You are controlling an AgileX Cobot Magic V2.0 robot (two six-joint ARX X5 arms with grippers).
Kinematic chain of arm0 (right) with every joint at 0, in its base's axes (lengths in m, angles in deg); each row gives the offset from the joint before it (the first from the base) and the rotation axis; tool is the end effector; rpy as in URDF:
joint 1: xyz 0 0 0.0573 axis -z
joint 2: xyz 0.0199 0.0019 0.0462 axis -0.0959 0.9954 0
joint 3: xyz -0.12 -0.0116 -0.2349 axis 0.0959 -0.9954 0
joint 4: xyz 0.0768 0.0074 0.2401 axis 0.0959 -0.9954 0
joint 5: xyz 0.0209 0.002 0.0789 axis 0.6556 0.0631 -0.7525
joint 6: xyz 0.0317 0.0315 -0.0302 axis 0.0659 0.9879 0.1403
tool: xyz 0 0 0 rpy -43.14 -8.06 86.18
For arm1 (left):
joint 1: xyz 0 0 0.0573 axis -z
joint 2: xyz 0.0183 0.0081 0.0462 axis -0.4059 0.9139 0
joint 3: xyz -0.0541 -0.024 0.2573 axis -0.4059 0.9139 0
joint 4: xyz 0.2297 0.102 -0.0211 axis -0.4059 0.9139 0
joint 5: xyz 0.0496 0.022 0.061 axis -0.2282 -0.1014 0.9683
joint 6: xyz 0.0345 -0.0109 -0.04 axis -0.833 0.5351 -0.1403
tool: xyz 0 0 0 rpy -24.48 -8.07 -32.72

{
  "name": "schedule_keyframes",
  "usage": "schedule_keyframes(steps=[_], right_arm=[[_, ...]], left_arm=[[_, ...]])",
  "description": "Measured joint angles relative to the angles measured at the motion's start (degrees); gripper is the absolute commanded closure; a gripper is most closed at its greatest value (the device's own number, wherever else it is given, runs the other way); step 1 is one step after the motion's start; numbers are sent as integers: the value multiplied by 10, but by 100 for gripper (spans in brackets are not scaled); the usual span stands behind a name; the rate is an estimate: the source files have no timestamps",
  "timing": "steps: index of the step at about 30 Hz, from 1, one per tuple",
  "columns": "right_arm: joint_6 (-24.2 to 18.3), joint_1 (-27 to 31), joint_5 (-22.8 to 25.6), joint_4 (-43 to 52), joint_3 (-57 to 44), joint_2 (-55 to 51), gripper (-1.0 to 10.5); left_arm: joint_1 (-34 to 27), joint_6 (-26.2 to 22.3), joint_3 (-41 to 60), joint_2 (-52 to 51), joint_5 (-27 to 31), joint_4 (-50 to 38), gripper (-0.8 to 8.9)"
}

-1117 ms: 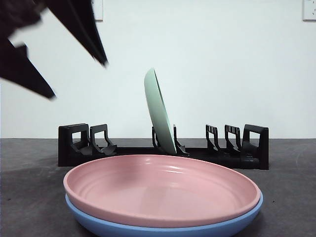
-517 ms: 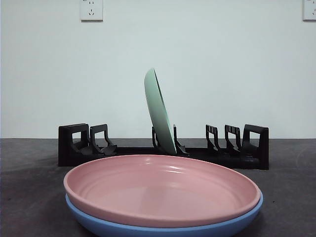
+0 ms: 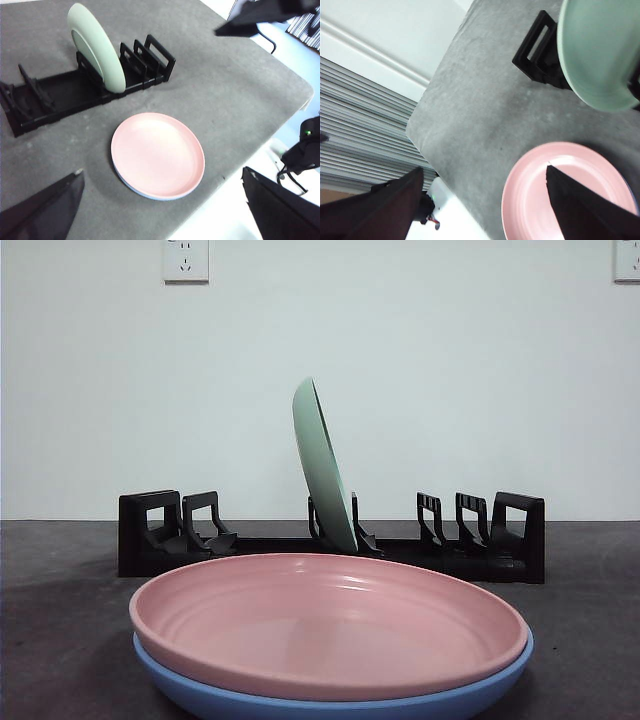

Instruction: Place the plate

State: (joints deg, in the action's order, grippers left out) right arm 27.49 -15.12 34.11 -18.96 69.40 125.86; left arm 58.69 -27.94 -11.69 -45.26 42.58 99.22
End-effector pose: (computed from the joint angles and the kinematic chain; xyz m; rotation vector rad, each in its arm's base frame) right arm 0.1955 0.0949 0.3573 0.5009 0.8457 0.9384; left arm 0.0251 -0.0256 0.3970 -0.0450 0.5506 -0.7812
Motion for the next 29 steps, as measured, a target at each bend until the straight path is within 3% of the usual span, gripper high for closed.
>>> schedule_keyframes(steps=[8,16,23,29], right_arm=[[8,-42,1,34,95,174,553],[-10,-48,41,37,240,332,553],[-11,-48,97,39,317,420,553],[-11,-48,113,59,322,454,595]], left_arm=[[0,0,0,-5,0,22,313],[0,0,0,-5,0,25,313],[0,0,0,-5,0,26,313],[0,0,0,-5,0,26,313]])
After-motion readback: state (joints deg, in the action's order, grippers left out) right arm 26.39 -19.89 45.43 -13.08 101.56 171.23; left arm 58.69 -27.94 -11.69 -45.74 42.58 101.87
